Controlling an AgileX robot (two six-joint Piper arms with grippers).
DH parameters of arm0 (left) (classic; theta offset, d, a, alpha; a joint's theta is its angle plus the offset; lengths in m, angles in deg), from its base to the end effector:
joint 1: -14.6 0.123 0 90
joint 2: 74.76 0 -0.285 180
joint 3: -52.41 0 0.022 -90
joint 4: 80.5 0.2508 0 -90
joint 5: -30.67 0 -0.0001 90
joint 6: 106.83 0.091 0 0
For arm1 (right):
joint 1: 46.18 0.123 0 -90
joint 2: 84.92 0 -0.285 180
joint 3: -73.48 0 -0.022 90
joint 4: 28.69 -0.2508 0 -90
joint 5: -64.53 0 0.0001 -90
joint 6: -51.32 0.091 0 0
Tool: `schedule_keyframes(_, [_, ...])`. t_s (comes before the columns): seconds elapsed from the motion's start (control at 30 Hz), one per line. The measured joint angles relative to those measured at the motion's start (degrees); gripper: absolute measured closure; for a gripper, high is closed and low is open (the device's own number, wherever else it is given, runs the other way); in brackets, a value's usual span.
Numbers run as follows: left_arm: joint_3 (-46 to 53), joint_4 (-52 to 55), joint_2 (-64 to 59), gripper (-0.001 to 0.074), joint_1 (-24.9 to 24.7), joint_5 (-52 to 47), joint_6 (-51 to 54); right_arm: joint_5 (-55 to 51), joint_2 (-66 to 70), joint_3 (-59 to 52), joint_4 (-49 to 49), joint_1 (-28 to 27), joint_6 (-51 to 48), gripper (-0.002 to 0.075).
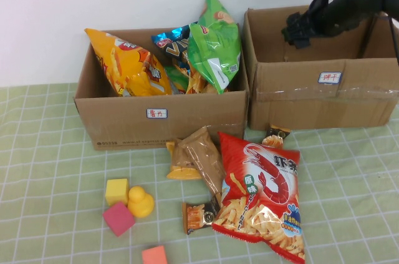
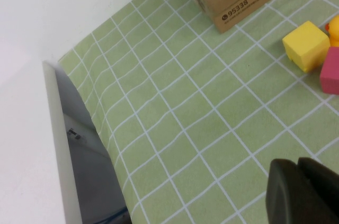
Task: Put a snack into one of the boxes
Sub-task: Place the biscuit in the biscuit box
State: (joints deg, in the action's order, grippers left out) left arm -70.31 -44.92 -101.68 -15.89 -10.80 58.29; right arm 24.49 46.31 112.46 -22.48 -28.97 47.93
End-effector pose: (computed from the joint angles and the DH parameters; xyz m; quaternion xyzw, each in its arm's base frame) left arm 0.0746 -0.0032 0.2573 0.2253 0.8242 0.0949 0.5108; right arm 0.4858 0.1438 0.2885 -0.1867 0.8943 0.0003 0.4067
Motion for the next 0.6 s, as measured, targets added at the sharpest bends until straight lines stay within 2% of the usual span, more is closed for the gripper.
schedule_keyframes(0.1, [0.0,0.0,0.0,0.0736,0.0,0.2,-0.1,-2.7,-0.7,1.7,-0.2,0.0,4.0,0.0159])
schedule_keyframes(0.17, [0.0,0.0,0.0,0.0736,0.0,0.3,-0.2,-5.9,-2.3,3.7,-0.6,0.0,5.2,0.0214])
schedule_keyframes(0.23, [0.0,0.0,0.0,0.0736,0.0,0.3,-0.3,-9.3,-4.2,5.4,-0.6,0.1,4.0,0.0302])
schedule_keyframes(0.27, [0.0,0.0,0.0,0.0736,0.0,0.3,-0.3,-11.2,-5.4,6.1,-0.4,0.1,2.2,0.0354])
schedule_keyframes(0.33, [0.0,0.0,0.0,0.0736,0.0,0.3,-0.3,-15.5,-7.6,6.8,0.9,0.2,-1.7,0.0516])
schedule_keyframes(0.37, [0.0,0.0,0.0,0.0736,0.0,0.3,-0.5,-20.1,-9.3,7.0,2.8,0.2,-4.1,0.0636])
schedule_keyframes(0.47, [0.0,0.0,0.0,0.0736,0.0,0.3,-1.8,-25.0,-11.3,6.9,3.0,0.2,-5.2,0.0699])
schedule_keyframes(0.6, [0.0,0.0,0.0,0.0736,0.0,0.3,-2.6,-23.5,-14.8,3.0,-4.4,0.1,-7.1,0.0720])
